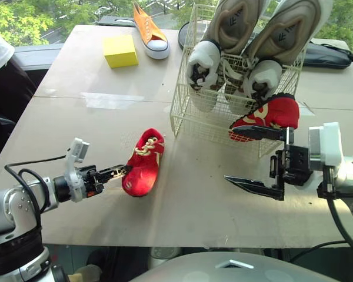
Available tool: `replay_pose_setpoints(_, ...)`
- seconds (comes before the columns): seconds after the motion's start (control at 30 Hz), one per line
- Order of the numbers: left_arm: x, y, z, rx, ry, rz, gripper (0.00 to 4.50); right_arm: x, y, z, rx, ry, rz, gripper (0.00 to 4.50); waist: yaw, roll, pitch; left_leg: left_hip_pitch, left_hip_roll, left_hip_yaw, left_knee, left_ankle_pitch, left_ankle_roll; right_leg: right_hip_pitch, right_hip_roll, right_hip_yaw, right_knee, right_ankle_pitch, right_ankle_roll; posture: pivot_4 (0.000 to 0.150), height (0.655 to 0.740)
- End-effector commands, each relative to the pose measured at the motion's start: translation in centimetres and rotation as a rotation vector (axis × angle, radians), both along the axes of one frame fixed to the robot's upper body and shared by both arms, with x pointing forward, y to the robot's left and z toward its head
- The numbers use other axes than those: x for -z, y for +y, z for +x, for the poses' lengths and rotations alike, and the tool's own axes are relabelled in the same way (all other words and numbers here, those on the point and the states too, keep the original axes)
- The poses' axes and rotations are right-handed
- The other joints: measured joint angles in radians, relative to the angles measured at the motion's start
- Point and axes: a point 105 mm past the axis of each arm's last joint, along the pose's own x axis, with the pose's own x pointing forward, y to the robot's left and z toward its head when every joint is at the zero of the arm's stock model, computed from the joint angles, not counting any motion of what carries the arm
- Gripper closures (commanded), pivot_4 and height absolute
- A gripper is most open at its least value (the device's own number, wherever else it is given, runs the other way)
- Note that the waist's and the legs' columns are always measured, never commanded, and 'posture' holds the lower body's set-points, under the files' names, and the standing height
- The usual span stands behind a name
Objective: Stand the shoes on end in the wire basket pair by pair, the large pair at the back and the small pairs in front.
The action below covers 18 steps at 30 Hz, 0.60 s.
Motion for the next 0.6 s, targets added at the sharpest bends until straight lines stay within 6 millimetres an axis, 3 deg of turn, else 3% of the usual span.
replay_pose_setpoints(0.03, -2.5, 0.6, 0.2, 0.075, -0.023, 0.007, 1.78, -0.2, 0.1, -0.6, -0.008, -0.019, -0.005, 0.00, -0.001, 0.000, 0.000, 0.000, 0.000, -0.001, 0.000, 0.000, 0.000, 0.000, 0.001, 0.000, 0.000, 0.000, 0.000, 0.150, 0.7400)
replay_pose_setpoints(0.17, -3.3, 0.1, 0.6, 0.192, -0.012, 0.035, 1.78, -0.1, 0.1, -0.7, 0.000, -0.018, -0.011, 0.00, -0.003, 0.004, 0.002, -0.001, 0.000, -0.002, -0.001, 0.000, -0.001, 0.000, 0.002, 0.000, -0.001, 0.000, -0.001, 0.150, 0.7400)
replay_pose_setpoints(0.43, 0.8, -2.2, 2.7, 0.368, 0.009, 0.167, 1.78, -0.3, 0.2, -1.2, 0.042, -0.024, -0.016, 0.00, 0.000, 0.007, 0.002, -0.002, 0.000, -0.002, -0.001, 0.002, -0.004, 0.000, 0.001, 0.000, -0.002, 0.002, -0.004, 0.150, 0.7400)
replay_pose_setpoints(0.53, 1.7, -2.6, 3.1, 0.401, -0.008, 0.193, 2.59, -0.4, 0.1, -1.3, 0.055, -0.023, -0.023, 0.00, 0.008, 0.010, -0.001, -0.002, -0.001, -0.002, -0.001, 0.001, -0.003, 0.000, 0.000, 0.000, -0.002, 0.002, -0.004, 0.150, 0.7400)
replay_pose_setpoints(0.6, 0.3, -3.4, 3.1, 0.407, -0.107, 0.126, 3.48, -0.3, 0.1, -1.3, 0.061, -0.022, -0.030, 0.00, 0.016, 0.012, -0.002, -0.002, -0.001, -0.001, -0.001, 0.000, 0.000, 0.000, 0.000, 0.000, -0.002, 0.002, -0.004, 0.150, 0.7400)
